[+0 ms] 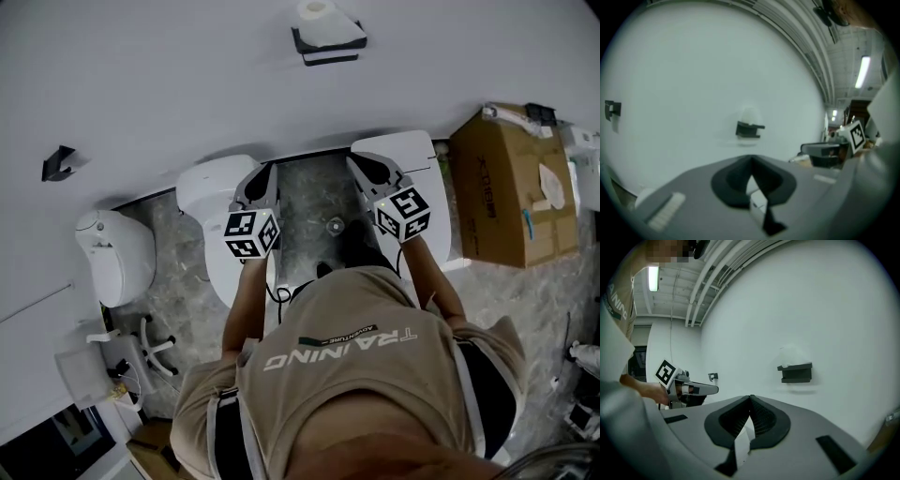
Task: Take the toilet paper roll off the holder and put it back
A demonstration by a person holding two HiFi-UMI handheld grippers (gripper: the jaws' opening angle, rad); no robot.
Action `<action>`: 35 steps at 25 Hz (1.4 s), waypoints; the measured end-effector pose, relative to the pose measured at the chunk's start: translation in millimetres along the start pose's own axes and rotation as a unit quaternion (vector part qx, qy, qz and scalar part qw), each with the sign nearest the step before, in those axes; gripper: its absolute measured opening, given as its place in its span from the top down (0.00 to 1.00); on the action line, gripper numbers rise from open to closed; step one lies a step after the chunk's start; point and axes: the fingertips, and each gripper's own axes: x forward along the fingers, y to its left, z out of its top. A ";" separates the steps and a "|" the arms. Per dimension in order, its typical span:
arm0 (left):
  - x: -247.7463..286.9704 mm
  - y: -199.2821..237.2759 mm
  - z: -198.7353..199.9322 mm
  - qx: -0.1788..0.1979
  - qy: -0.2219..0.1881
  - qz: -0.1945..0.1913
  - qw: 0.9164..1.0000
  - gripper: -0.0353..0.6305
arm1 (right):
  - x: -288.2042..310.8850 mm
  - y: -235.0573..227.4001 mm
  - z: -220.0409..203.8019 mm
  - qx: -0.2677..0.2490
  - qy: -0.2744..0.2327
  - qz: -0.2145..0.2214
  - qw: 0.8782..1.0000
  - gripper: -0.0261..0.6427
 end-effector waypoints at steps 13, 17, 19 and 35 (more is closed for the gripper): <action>-62.1 -50.2 -12.2 0.017 -0.022 -0.039 0.999 0.94 | -70.3 54.3 -9.2 0.003 -0.011 -0.054 0.998 0.94; -68.6 -63.5 -15.1 0.020 -0.021 -0.035 0.999 0.94 | -81.5 55.8 -6.2 -0.001 -0.021 -0.054 0.998 0.94; -68.6 -69.3 -15.3 0.022 -0.019 -0.034 0.999 0.94 | -87.3 53.8 -4.7 0.001 -0.027 -0.054 0.998 0.94; -55.0 -100.4 14.5 0.034 -0.041 -0.019 0.998 0.94 | -113.3 11.0 16.8 0.009 -0.068 -0.051 0.996 0.94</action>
